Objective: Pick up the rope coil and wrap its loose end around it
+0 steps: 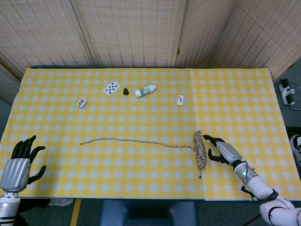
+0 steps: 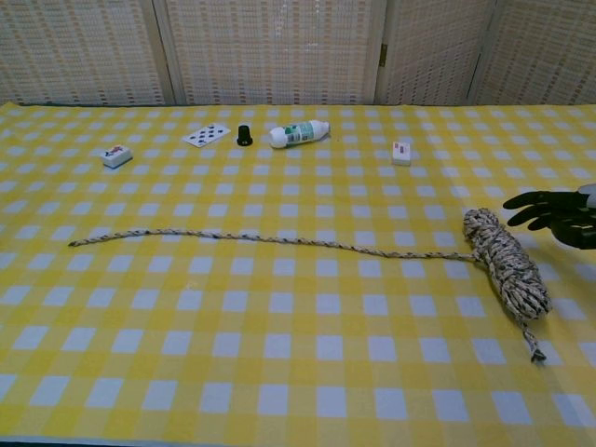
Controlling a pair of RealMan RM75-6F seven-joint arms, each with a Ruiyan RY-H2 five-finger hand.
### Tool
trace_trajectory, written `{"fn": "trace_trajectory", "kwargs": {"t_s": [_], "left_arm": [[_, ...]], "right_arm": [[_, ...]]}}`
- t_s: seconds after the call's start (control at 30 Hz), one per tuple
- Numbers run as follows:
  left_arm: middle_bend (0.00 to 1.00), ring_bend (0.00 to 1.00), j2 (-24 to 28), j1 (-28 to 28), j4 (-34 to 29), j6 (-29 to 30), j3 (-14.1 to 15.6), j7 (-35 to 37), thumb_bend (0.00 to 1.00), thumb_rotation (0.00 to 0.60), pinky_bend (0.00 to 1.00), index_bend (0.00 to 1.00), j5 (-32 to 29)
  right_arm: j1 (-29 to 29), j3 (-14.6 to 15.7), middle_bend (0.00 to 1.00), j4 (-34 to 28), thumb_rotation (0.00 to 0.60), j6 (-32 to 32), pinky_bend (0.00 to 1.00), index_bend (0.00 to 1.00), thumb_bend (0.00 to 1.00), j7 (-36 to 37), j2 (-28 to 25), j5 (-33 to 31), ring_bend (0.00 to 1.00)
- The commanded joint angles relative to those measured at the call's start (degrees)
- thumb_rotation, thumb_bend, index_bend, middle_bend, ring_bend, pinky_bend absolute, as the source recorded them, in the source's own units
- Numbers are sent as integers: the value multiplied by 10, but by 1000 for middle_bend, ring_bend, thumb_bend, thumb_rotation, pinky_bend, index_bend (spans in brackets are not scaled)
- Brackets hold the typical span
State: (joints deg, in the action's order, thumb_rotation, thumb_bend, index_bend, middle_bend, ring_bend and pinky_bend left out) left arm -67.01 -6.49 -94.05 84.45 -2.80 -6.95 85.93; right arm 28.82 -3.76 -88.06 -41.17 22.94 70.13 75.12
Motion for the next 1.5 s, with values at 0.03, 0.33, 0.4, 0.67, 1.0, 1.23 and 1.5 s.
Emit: {"fn": "trace_trajectory", "kwargs": {"t_s": [0.03,0.33,0.4,0.67,1.0,1.23,1.5], "left_arm": [[47,34,0,-1,0,-1,0,0,359,600,0,295,0],[46,34,-2,1,7,0,1,8,359,600,0,295,-2],[46,34,-2,2,9,0,2,11,359,600,0,295,-3],[47,34,-1,7,21,6,3,27,359,600,0,295,-4],[46,34,-5,7,23,9,7,40,358,600,0,295,7],[46,35,-2,8,22,11,8,43,358,600,0,295,11],[46,35,-2,10,22,11,9,43,358,600,0,296,8]], "right_arm": [[19,-6,139,9,285,20,14,0,776,-18,19,-11,96],[70,-19,142,-25,286,43,14,0,776,-69,59,2,96],[77,-16,142,-36,285,46,14,0,776,-80,63,5,97],[56,-2,149,-75,342,-21,18,0,775,-144,34,18,112],[18,19,0,-106,522,-125,19,0,252,-379,8,-58,65],[22,21,0,-73,600,-138,22,0,235,-445,49,-91,44],[23,11,128,-9,600,-144,137,59,235,-402,102,-63,188]]}}
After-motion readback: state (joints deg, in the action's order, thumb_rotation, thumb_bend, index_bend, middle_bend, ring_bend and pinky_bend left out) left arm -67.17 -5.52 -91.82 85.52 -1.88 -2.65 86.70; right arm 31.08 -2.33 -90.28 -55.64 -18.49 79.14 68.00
